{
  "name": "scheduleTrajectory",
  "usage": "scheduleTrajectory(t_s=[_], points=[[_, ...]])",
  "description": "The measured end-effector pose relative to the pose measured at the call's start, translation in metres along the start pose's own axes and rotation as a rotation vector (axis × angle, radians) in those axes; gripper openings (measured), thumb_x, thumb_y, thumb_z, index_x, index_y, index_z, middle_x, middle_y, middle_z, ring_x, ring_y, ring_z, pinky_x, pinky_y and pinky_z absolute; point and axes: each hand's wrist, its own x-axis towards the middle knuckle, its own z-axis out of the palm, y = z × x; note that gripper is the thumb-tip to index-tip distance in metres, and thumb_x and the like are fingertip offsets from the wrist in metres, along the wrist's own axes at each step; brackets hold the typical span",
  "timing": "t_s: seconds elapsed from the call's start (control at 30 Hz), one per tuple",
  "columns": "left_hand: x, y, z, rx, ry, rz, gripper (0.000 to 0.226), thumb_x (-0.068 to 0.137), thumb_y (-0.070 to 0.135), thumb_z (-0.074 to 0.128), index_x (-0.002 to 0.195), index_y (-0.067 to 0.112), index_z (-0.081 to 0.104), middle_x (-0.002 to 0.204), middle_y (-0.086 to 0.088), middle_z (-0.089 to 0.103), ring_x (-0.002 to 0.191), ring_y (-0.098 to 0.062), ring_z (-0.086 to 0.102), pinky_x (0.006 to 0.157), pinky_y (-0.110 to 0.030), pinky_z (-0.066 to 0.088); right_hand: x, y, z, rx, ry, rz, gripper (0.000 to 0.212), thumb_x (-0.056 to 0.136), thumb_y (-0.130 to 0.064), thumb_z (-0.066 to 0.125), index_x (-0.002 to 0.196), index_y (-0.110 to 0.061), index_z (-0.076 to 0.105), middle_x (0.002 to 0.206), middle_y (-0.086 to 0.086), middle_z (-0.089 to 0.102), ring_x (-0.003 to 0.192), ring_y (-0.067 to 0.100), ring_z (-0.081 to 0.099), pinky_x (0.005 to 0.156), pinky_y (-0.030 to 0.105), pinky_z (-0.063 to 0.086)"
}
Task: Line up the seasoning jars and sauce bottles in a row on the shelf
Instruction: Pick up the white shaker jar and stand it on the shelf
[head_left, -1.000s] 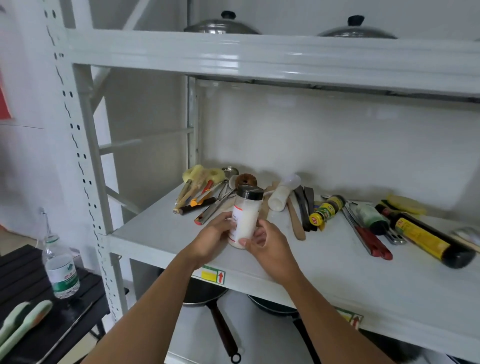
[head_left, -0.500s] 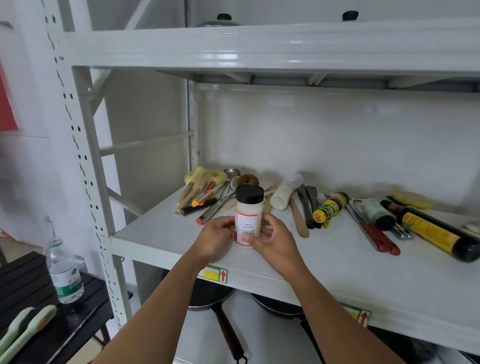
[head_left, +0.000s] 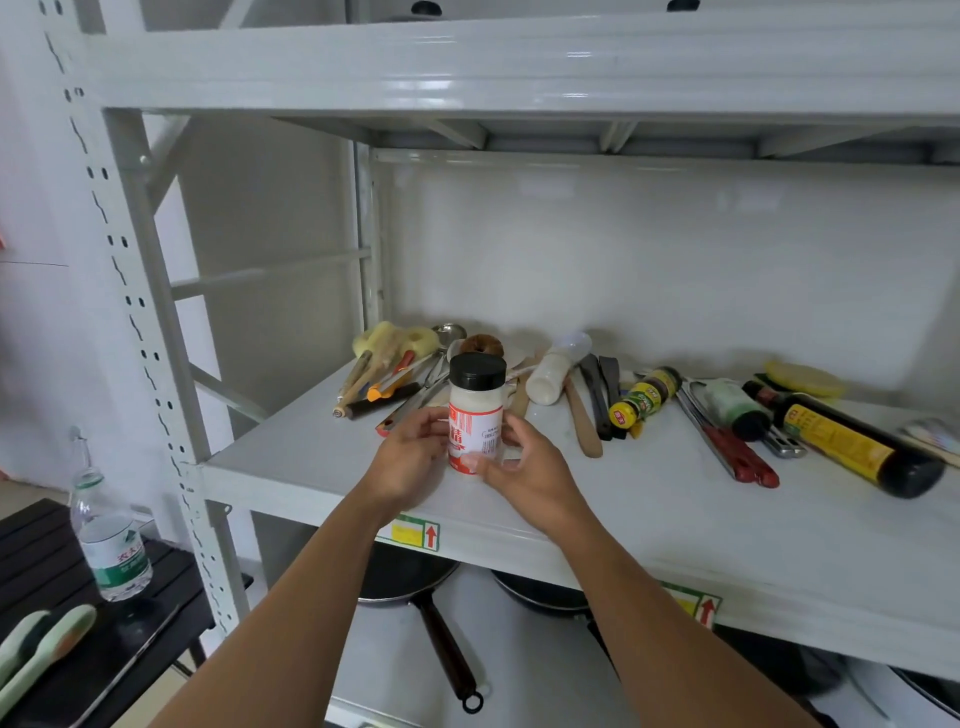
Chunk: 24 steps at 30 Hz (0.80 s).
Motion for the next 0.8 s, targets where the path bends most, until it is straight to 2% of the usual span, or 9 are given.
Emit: scheduleTrajectory(t_s=[0.1,0.17,0.27,0.37,0.47,0.53,0.6,0.7,0.8], points=[[-0.002,0.0,0.0,-0.006,-0.075,0.012,0.058,0.091,-0.022,0.042,0.138,0.003,0.062,0.13,-0.013,0.073,0.12,-0.024,0.071,0.094,-0.026,0.058,0.001,0.001,-0.001,-0.091,0.058,-0.002,0.076,0.082,-0.038,0.087,0.148,-0.025,0.052,0.132,-0.008,0.061,0.119,0.009,0.06,0.102,0.032,0.054],[-0.005,0.004,0.0,-0.037,-0.091,-0.005,0.06,0.088,-0.026,0.039,0.138,-0.001,0.062,0.128,-0.015,0.073,0.112,-0.017,0.075,0.087,-0.023,0.059,0.002,0.004,-0.002,-0.1,0.073,0.006,0.073,0.083,-0.034,0.087,0.148,-0.025,0.053,0.132,-0.007,0.064,0.114,0.008,0.062,0.097,0.029,0.055],[-0.009,0.008,0.001,0.014,-0.03,-0.001,0.051,0.094,-0.019,0.043,0.133,0.007,0.064,0.116,0.0,0.075,0.095,-0.001,0.075,0.079,-0.016,0.059,0.002,0.002,-0.004,-0.076,0.055,0.028,0.066,0.089,-0.029,0.083,0.148,-0.025,0.055,0.126,-0.008,0.069,0.109,0.003,0.065,0.094,0.025,0.053],[-0.01,0.008,-0.001,0.075,0.008,0.021,0.049,0.098,-0.013,0.044,0.135,0.014,0.065,0.119,0.005,0.073,0.106,-0.004,0.07,0.096,-0.023,0.058,0.002,-0.001,-0.002,-0.083,0.009,0.027,0.062,0.095,-0.026,0.076,0.151,-0.023,0.05,0.138,-0.003,0.067,0.12,0.009,0.063,0.108,0.036,0.051],[-0.01,0.007,-0.003,0.031,-0.015,0.02,0.049,0.097,-0.016,0.045,0.133,0.013,0.064,0.119,0.0,0.074,0.11,-0.011,0.072,0.088,-0.021,0.059,0.001,0.0,0.001,-0.074,-0.04,0.031,0.072,0.091,-0.035,0.08,0.154,-0.024,0.046,0.149,-0.005,0.06,0.13,0.006,0.056,0.113,0.036,0.047],[-0.009,0.005,-0.004,0.032,-0.014,0.027,0.045,0.098,-0.014,0.049,0.133,0.013,0.062,0.123,-0.005,0.074,0.117,-0.019,0.071,0.096,-0.03,0.058,0.001,0.0,0.002,-0.1,-0.027,0.039,0.079,0.082,-0.043,0.087,0.15,-0.025,0.05,0.142,-0.006,0.063,0.127,0.009,0.059,0.109,0.036,0.05],[-0.009,0.003,-0.004,0.067,-0.012,0.042,0.041,0.1,-0.007,0.053,0.134,0.014,0.061,0.125,-0.005,0.075,0.117,-0.02,0.071,0.1,-0.035,0.057,0.002,0.0,0.002,-0.133,0.011,0.038,0.076,0.078,-0.045,0.089,0.143,-0.025,0.055,0.129,-0.007,0.066,0.115,0.009,0.062,0.101,0.034,0.054],[-0.01,0.005,-0.003,0.081,0.008,0.039,0.039,0.098,-0.003,0.061,0.133,0.015,0.062,0.12,-0.003,0.078,0.111,-0.017,0.074,0.093,-0.029,0.06,0.003,0.003,0.001,-0.078,0.06,0.045,0.064,0.078,-0.038,0.091,0.133,-0.025,0.062,0.116,-0.01,0.072,0.105,0.003,0.068,0.097,0.031,0.058],[-0.013,0.009,-0.002,0.103,0.029,0.045,0.039,0.094,-0.001,0.069,0.129,0.015,0.064,0.119,-0.001,0.076,0.11,-0.014,0.073,0.09,-0.023,0.06,0.002,0.002,0.0,-0.014,0.053,0.051,0.056,0.084,-0.026,0.088,0.134,-0.022,0.064,0.123,-0.008,0.075,0.11,0.003,0.07,0.102,0.03,0.057]])
